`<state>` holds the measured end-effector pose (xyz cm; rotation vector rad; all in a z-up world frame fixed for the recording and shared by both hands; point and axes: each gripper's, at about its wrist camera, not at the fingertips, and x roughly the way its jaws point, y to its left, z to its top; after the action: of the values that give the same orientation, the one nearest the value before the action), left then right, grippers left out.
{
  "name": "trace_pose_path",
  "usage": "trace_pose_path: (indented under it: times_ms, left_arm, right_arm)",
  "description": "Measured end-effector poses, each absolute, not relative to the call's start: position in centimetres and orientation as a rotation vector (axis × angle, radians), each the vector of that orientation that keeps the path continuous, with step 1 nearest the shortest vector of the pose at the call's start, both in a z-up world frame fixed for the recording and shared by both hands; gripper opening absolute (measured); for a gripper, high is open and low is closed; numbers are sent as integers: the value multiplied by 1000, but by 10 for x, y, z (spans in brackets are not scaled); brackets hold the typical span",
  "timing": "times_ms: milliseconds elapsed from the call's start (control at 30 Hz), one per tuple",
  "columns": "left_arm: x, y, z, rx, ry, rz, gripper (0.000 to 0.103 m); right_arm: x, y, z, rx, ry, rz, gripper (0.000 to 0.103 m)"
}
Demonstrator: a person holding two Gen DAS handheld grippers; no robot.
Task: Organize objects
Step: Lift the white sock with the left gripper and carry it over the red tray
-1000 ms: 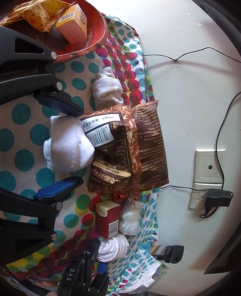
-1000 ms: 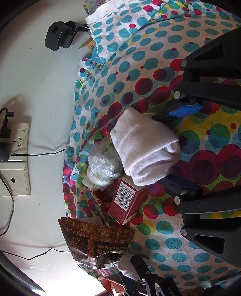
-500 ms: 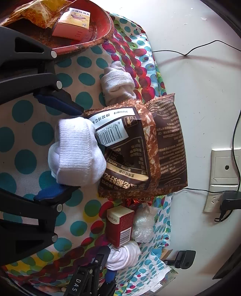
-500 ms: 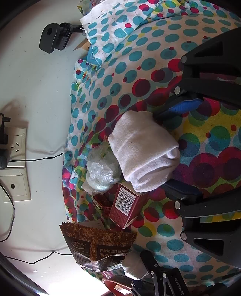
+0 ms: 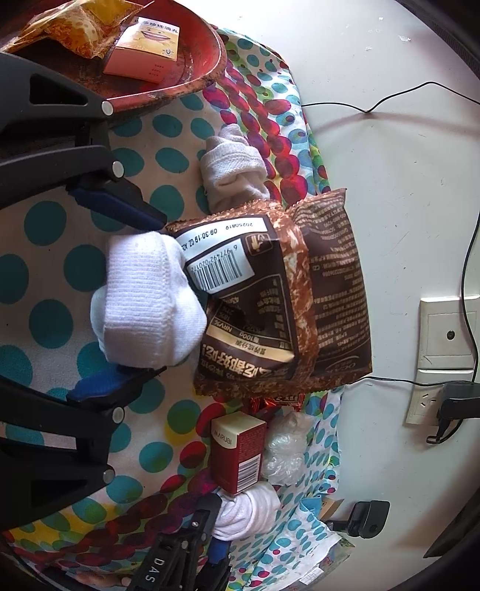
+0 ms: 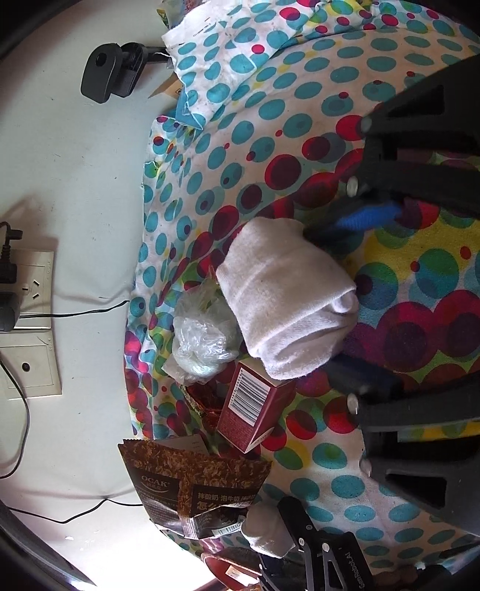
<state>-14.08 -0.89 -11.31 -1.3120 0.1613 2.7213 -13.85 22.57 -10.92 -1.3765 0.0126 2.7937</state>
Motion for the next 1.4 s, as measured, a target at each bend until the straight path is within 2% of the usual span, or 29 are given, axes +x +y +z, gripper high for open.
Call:
trace_pose_path:
  times_ms: [67, 200, 500, 833, 1033, 1133, 1400]
  left_arm:
    - [-140, -10, -112, -1300, 160, 2733, 59]
    - [-138, -14, -107, -1265, 139, 2749, 58]
    - [-117, -11, -99, -1236, 170, 2730, 57]
    - [-90, -12, -51, -1147, 231, 2770, 57]
    - [-84, -32, -25, -1135, 196, 2805, 57]
    - [-85, -53, -14, -1136, 123, 2844, 57]
    - [-87, -101, -5, -1185, 33, 2925, 57]
  right_arm:
    - [-139, 227, -109, -1369, 29, 2801, 37]
    - [-137, 226, -107, -1341, 22, 2804, 33]
    - [-139, 222, -108, -1343, -28, 2790, 33]
    - [-140, 220, -110, -1337, -51, 2781, 34]
    - [-140, 220, -111, -1337, -53, 2780, 36]
    - [-140, 220, -111, -1337, -56, 2785, 36]
    - [-140, 220, -111, -1338, -54, 2785, 37]
